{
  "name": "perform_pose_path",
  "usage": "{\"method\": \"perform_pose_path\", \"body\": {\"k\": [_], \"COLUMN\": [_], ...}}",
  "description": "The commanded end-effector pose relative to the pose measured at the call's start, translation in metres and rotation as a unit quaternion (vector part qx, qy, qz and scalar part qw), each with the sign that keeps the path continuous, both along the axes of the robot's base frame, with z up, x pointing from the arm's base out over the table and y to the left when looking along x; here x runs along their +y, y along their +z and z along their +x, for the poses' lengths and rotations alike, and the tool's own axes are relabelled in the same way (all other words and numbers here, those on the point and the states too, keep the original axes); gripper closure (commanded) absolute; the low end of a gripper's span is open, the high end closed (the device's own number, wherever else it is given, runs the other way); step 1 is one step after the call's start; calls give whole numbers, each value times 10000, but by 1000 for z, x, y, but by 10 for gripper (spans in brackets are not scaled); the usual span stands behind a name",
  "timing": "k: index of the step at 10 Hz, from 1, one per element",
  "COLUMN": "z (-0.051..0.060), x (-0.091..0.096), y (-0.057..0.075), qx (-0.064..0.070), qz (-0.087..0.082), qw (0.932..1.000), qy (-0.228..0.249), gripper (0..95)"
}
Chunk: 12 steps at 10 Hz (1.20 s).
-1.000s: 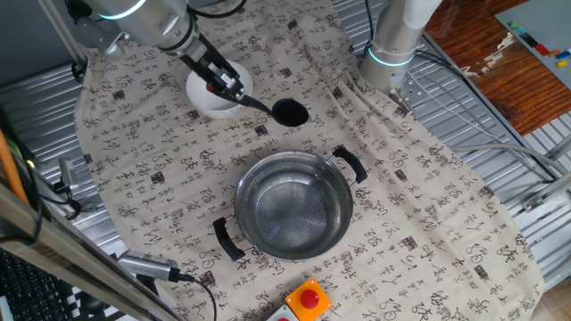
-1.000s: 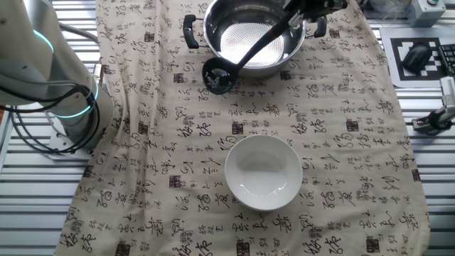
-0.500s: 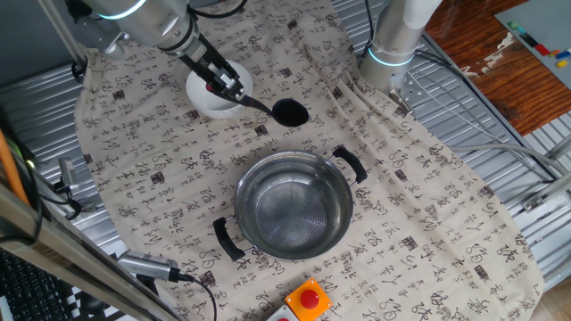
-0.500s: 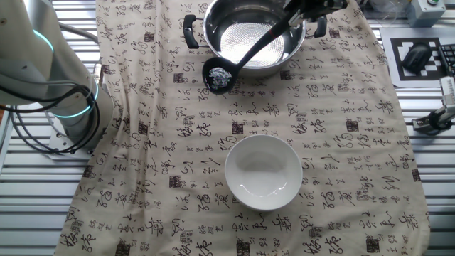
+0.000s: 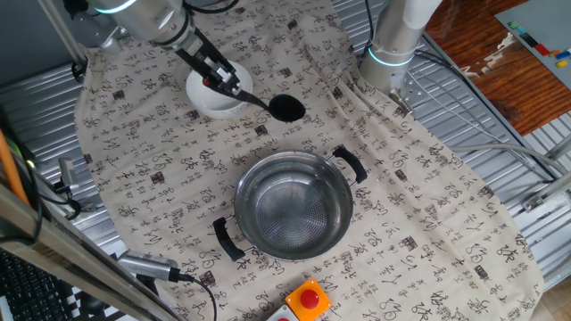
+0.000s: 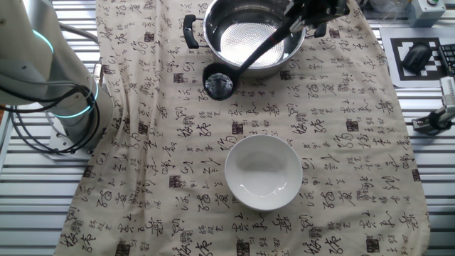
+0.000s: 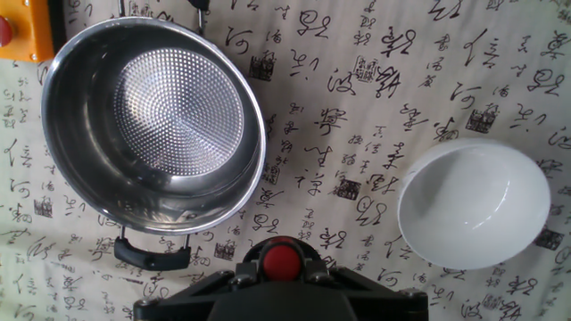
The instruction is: Scoop water with a large spoon from one bowl to another
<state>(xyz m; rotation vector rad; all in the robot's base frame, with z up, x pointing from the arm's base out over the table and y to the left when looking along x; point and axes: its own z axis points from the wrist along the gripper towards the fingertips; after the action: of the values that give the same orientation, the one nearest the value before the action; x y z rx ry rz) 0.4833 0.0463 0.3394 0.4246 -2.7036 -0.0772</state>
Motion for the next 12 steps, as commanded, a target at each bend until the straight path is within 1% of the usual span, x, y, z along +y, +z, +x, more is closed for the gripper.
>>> {"method": "perform_pose_path", "body": {"k": [1,3,4,6,7,9,12], "z": [5,10,15,22,27,28,28], "x": [-14,-30,-40,-48,-54,-61,-61], "y": [2,1,0,2,3,5,5], "qx": [16,13,14,29,33,38,38], "qz": [34,76,103,132,150,171,165], "qw": [10000,9998,9996,9995,9993,9992,9992], "qy": [81,174,251,298,347,369,369], "gripper": [950,950,950,950,950,950,950]}}
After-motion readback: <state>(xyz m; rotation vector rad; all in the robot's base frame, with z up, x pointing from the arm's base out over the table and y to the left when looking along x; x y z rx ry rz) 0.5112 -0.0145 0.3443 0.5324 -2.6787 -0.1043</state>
